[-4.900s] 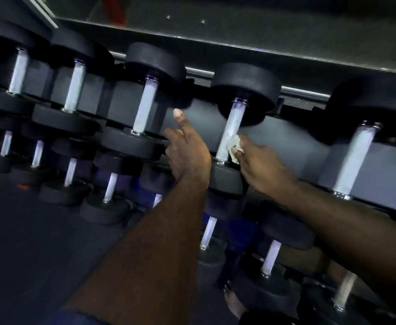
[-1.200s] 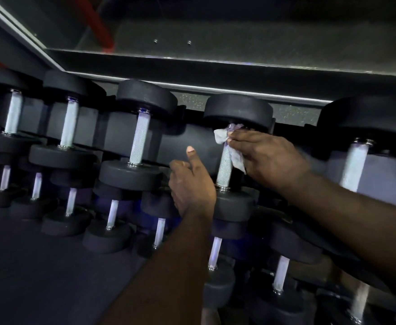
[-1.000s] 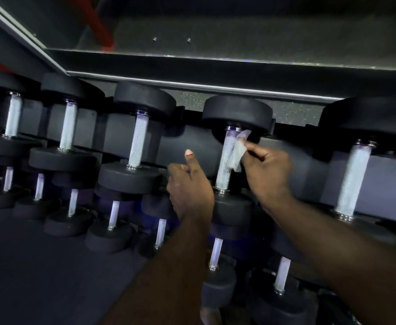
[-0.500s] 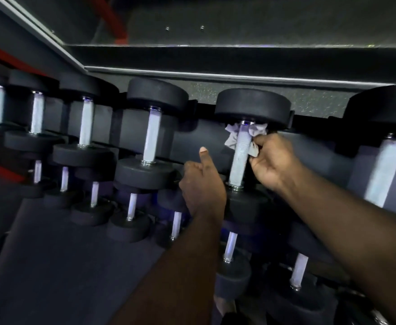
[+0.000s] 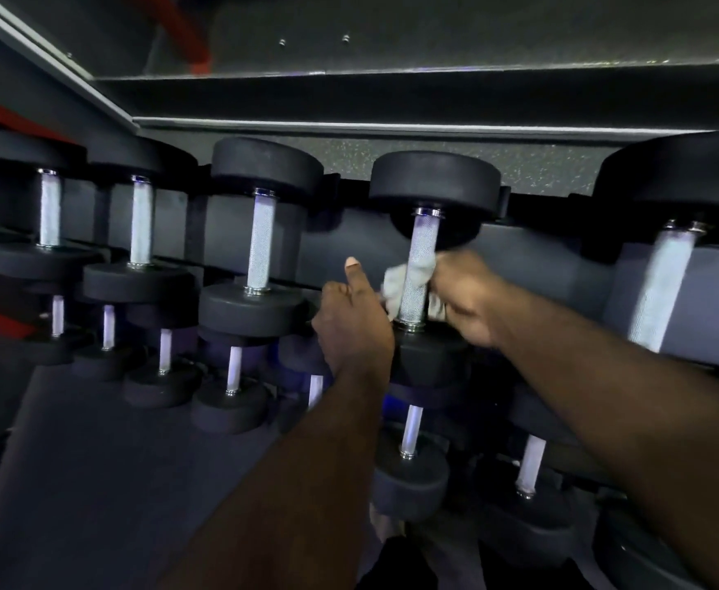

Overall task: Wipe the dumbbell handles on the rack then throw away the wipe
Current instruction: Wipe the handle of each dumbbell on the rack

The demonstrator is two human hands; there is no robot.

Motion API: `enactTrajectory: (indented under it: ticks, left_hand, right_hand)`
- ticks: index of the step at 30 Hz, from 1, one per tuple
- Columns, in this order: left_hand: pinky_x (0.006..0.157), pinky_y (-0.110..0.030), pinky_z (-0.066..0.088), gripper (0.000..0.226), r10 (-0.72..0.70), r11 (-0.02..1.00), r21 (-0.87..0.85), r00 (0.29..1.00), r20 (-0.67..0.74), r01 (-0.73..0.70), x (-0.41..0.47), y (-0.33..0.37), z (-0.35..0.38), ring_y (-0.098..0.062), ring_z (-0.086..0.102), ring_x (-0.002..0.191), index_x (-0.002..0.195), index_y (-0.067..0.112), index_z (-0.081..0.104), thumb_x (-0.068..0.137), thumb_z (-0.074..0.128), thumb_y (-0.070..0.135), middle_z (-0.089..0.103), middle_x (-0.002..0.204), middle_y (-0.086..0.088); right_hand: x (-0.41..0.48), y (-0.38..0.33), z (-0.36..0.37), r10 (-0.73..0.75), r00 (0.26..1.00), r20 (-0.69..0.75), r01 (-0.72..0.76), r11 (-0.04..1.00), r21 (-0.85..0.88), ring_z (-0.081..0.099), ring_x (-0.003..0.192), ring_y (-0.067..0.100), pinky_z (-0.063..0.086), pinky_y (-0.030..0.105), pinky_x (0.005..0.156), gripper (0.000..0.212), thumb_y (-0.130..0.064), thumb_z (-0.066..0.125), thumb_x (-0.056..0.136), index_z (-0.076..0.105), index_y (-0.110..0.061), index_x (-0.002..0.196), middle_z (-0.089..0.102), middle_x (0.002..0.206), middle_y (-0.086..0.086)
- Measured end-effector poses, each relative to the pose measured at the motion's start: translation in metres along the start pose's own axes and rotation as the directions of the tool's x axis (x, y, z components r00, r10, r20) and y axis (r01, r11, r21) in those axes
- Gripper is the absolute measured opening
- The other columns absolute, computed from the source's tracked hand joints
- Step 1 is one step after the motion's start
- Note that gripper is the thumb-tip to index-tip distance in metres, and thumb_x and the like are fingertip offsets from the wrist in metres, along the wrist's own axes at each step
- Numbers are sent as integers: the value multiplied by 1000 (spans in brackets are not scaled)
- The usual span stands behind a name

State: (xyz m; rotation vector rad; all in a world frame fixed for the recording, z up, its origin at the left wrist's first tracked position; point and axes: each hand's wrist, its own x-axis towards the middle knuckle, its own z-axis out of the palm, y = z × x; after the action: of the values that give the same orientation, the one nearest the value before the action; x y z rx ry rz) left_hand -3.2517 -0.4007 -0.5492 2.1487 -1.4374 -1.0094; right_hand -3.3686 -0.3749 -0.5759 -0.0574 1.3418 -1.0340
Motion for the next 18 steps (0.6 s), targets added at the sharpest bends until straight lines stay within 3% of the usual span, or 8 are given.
enactTrajectory:
  ticks: [3,7,9,10,12,13,14,18]
  left_hand:
    - [78,-32,28,56,-2,1000,-20,999,36,3,1,-2,-1,-25,44,89,97,12,61,107,36,60,64,99,-6]
    - [78,-33,27,57,29,999,-18,997,74,-28,6,-5,-3,-32,53,98,101,10,62,108,34,59,67,108,-13]
    - [78,-35,27,58,59,998,2,992,115,-60,6,-5,-2,-38,57,111,108,9,63,108,32,58,68,118,-17]
    - [81,-38,31,59,65,998,5,988,140,-67,7,-5,-3,-39,57,117,112,9,63,109,31,58,68,123,-18]
    - [91,-43,40,62,56,998,-3,983,173,-56,12,-7,-6,-40,56,121,118,10,62,108,27,60,66,127,-18]
    - [94,-44,41,63,59,998,-17,981,183,-57,13,-7,-6,-39,56,122,119,12,61,107,24,62,65,129,-17]
    - [95,-45,41,65,60,998,-32,982,180,-55,13,-6,-7,-38,55,122,120,14,60,106,21,64,65,130,-15]
    - [91,-47,46,71,64,984,-175,990,127,-42,11,-12,-8,-37,58,115,120,20,49,97,9,74,64,126,-11]
  right_hand:
    - [-20,14,-20,28,999,-24,-31,993,-110,71,97,30,56,44,95,24,9,55,91,72,-1,103,74,105,16]
    - [-21,7,-23,10,991,-132,-9,1000,4,71,89,27,59,46,87,21,7,54,94,69,-4,105,75,105,17]
    - [-17,16,-1,-10,987,-163,-17,987,-162,67,86,32,57,46,82,16,-4,60,89,70,-1,102,74,97,19]
    - [-17,20,9,-81,973,-217,-11,919,-394,66,85,32,53,43,74,18,-14,62,85,70,-5,97,72,91,17]
    - [-27,23,23,-290,915,-282,-67,579,-813,65,90,33,46,34,69,23,-26,65,81,69,-11,98,68,93,13]
    - [-35,21,27,-405,874,-268,-92,403,-911,66,94,34,47,33,70,24,-25,67,83,70,-12,103,69,97,13]
    - [-43,21,28,-480,845,-237,-97,298,-950,66,97,35,51,34,73,25,-22,69,84,71,-13,107,70,102,13]
    - [-59,17,39,-591,805,-57,37,146,-989,70,88,29,55,30,76,21,-18,74,82,78,-25,102,75,95,8]
